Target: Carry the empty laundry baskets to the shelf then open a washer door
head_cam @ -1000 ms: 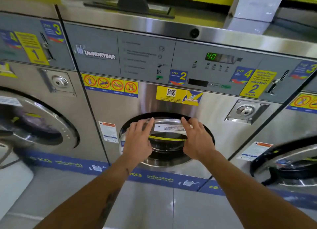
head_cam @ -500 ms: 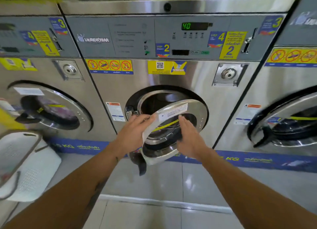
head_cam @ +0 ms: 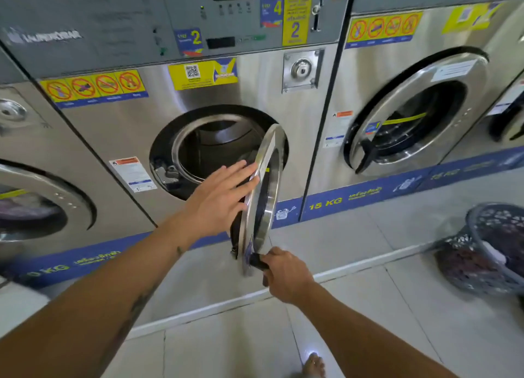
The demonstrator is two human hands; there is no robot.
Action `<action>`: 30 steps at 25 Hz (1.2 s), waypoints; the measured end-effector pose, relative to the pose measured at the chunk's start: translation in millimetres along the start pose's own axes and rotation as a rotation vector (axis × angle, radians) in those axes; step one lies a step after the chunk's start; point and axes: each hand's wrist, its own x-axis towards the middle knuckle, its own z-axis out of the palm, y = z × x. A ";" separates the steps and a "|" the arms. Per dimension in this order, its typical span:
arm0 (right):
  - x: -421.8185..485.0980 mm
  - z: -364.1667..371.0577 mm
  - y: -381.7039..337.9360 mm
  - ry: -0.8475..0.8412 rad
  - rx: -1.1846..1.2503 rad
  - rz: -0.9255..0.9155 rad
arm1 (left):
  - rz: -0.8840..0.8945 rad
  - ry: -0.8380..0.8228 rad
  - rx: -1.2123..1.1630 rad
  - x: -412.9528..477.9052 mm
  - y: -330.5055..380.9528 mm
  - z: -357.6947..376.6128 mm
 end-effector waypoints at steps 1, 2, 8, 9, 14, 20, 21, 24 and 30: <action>-7.8 -0.2 7.9 0.024 -0.043 0.013 | 0.020 -0.014 -0.001 3.7 6.8 0.1; -15.2 -1.9 15.9 0.042 -0.082 0.031 | 0.028 -0.022 -0.010 8.3 13.6 0.7; -57.1 -29.3 95.2 0.069 -0.112 0.263 | 0.048 -0.003 -0.058 64.3 86.2 16.8; -60.8 -37.8 112.5 0.071 -0.047 0.302 | 0.050 -0.009 -0.082 77.2 97.7 20.4; -55.8 -97.9 186.9 0.099 0.386 0.418 | 0.057 -0.043 -0.047 149.2 134.5 33.3; -34.8 -147.6 250.6 0.332 0.646 0.543 | -0.025 -0.132 0.086 228.6 163.7 53.2; -28.2 -155.5 261.2 0.329 0.670 0.549 | -0.039 -0.138 0.099 240.2 167.5 57.4; -8.9 -173.9 286.6 0.287 0.678 0.567 | -0.098 -0.153 0.101 265.6 175.8 68.5; -4.5 -194.4 299.3 0.218 0.615 0.542 | -0.147 -0.232 0.024 273.6 177.1 68.0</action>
